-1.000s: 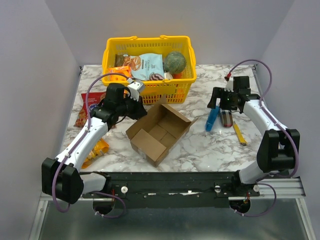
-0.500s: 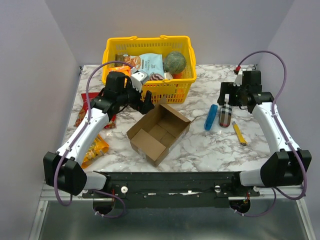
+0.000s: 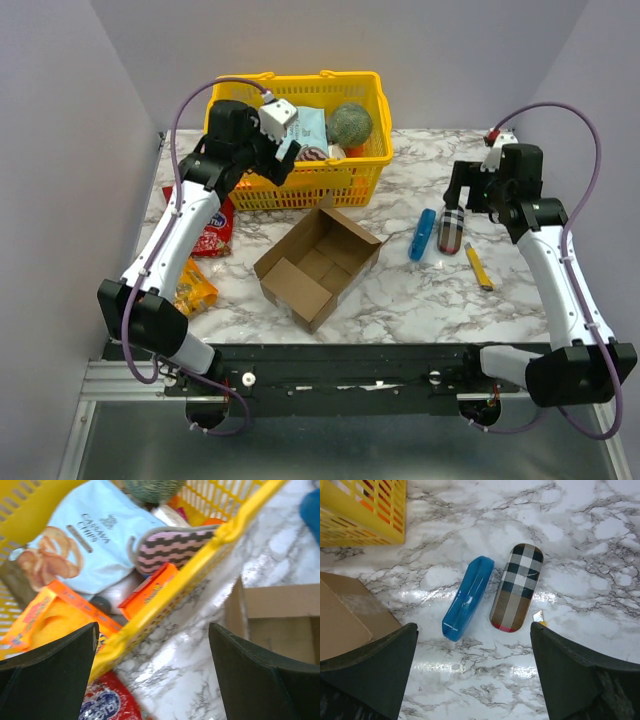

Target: Unpack the express box

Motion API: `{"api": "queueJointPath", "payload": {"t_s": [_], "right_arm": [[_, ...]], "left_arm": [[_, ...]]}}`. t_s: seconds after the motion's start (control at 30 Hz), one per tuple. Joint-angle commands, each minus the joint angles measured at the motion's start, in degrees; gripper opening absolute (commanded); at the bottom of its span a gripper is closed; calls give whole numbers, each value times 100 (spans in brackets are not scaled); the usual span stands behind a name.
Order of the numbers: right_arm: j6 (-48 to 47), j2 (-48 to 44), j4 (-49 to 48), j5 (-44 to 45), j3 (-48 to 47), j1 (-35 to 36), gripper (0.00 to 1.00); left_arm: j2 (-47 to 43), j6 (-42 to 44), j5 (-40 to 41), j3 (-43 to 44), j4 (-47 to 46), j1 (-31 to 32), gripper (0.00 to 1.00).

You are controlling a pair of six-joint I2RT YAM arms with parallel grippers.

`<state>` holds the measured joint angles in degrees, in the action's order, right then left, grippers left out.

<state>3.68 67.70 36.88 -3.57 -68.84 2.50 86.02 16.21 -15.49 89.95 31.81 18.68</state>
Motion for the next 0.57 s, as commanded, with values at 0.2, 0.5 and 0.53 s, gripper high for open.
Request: {"api": "queueJointPath", "payload": {"t_s": [0.2,0.5,0.53], "right_arm": [[-316,1403,239,1939,-3438,-31,100],[-61,1369,504,2458,-3286,-31,100],[-78,1360,504,2467,-3137,-31,100]], "left_arm": [[1188,-2085,1178,2078,-89,-1586,99],[-49,-2190,925,-142,-1805,-1701,99],[-163,-2305,881,-371,-2010,-1701,99]]}}
